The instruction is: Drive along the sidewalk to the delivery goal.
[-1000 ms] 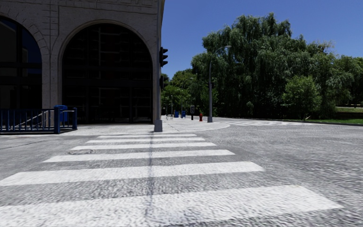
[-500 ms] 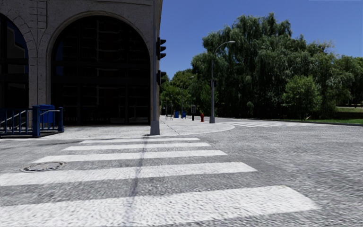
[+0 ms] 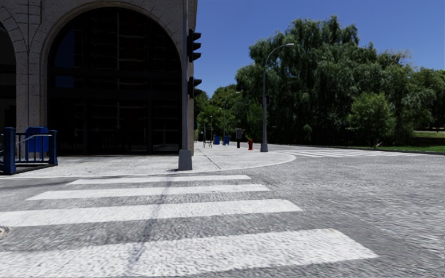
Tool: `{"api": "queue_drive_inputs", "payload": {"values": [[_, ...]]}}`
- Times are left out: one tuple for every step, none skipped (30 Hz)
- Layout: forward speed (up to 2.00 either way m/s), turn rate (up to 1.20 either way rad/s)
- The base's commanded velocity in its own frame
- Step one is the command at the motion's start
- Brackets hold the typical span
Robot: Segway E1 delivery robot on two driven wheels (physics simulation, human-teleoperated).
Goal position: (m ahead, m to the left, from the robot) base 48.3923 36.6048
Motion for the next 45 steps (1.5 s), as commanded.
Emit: {"api": "queue_drive_inputs", "payload": {"values": [[2.0, 0.18], [2.0, 0.18], [2.0, 0.1], [2.0, 0.0], [2.0, 0.0], [2.0, 0.0], [2.0, 0.0], [2.0, 0.0], [2.0, 0.0], [2.0, 0.0], [2.0, 0.0], [2.0, 0.0], [2.0, 0.0], [2.0, 0.0], [2.0, 0.0], [2.0, 0.0], [2.0, 0.0], [2.0, 0.0], [2.0, 0.05], [2.0, 0.13], [2.0, 0.17], [2.0, 0.17], [2.0, 0.17], [2.0, 0.18], [2.0, 0.18], [2.0, 0.19], [2.0, 0.19], [2.0, 0.19], [2.0, 0.19], [2.0, 0.19], [2.0, 0.19], [2.0, 0.19], [2.0, 0.03], [2.0, 0.0], [2.0, 0.0], [2.0, 0.0], [2.0, 0.0], [2.0, 0.0], [2.0, 0.0], [2.0, 0.0], [2.0, 0.0], [2.0, 0.0], [2.0, 0.0], [2.0, 0.0], [2.0, 0.0]]}}
